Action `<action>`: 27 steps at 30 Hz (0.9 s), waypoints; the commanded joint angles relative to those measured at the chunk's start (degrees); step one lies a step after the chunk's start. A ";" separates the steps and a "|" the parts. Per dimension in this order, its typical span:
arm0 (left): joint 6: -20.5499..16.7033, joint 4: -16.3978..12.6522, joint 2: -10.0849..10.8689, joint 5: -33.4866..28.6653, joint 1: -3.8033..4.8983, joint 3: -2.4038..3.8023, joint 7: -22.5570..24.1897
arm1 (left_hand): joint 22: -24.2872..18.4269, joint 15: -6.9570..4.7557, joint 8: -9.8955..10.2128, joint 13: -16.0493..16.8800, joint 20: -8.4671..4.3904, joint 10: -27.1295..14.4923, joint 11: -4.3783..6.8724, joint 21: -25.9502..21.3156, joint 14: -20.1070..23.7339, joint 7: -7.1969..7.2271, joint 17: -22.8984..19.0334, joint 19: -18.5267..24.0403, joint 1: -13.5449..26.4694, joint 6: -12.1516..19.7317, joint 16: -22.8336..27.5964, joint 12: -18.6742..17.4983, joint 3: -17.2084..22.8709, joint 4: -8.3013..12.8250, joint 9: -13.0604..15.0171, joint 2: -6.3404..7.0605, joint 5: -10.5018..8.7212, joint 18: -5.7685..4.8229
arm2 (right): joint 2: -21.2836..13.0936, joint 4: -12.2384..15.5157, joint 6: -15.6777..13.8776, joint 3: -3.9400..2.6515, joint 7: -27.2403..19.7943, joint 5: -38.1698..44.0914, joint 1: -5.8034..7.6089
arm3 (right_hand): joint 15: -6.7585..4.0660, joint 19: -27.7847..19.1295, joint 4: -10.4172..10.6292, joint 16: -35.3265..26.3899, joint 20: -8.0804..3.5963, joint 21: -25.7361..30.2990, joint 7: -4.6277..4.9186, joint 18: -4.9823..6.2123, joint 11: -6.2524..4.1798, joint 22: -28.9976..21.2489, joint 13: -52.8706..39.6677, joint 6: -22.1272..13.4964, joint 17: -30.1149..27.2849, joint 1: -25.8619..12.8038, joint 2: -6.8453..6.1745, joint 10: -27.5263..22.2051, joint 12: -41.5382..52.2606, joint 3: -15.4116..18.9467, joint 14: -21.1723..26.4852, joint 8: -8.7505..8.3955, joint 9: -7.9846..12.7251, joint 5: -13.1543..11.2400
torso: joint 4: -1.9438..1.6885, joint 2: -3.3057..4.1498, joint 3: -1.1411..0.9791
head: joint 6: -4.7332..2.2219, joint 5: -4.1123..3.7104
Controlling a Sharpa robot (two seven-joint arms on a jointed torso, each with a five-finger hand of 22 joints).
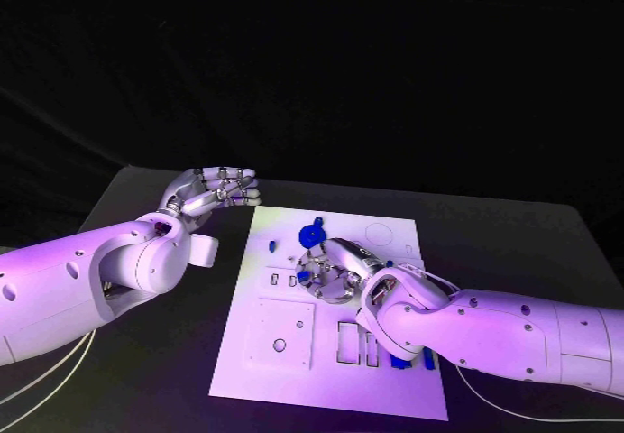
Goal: Assemble the parts on the task board
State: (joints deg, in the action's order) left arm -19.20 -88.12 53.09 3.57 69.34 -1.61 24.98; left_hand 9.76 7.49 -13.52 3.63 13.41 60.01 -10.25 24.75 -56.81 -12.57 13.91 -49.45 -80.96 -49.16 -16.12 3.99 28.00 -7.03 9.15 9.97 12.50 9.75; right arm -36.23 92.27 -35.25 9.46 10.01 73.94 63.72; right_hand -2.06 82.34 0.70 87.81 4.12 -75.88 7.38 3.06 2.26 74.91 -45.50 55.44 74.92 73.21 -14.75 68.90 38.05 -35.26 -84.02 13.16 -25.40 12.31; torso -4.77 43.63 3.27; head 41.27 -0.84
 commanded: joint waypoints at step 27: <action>0.82 0.06 -0.16 0.13 -0.01 0.03 0.28 | 0.31 0.13 0.49 0.02 -0.13 -0.29 -0.16 0.66 -0.12 -1.10 0.28 0.75 0.28 -0.22 0.63 -0.35 0.07 0.63 -0.13 -0.21 -0.20 0.51 | -1.14 0.91 1.10 0.01 2.29 3.01 -0.10 | 0.63 -0.14 -0.58 -0.24 0.53 0.19 0.35 0.43 0.28 6.50 -4.14 -0.84 6.79 0.32 -1.19 2.41 5.19 0.84 -4.32 -1.35 0.61 0.20 | -0.01 0.00 0.01 | 0.17 -0.18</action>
State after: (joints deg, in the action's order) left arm -19.20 -87.98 53.02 3.57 69.32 -1.61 24.92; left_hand 10.01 7.49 -13.22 3.63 13.31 60.01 -10.25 25.23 -56.81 -12.57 14.13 -48.93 -80.96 -49.16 -15.68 3.99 28.07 -6.63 9.08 9.97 12.50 9.76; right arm -37.34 93.01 -35.11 9.46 11.71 75.90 63.69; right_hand -1.64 82.15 0.16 87.81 4.31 -75.88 7.68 3.06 2.55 74.95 -49.34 54.33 74.91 73.52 -15.31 71.04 42.85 -34.71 -84.02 11.96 -24.88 12.31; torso -4.77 43.63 3.28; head 41.43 -1.07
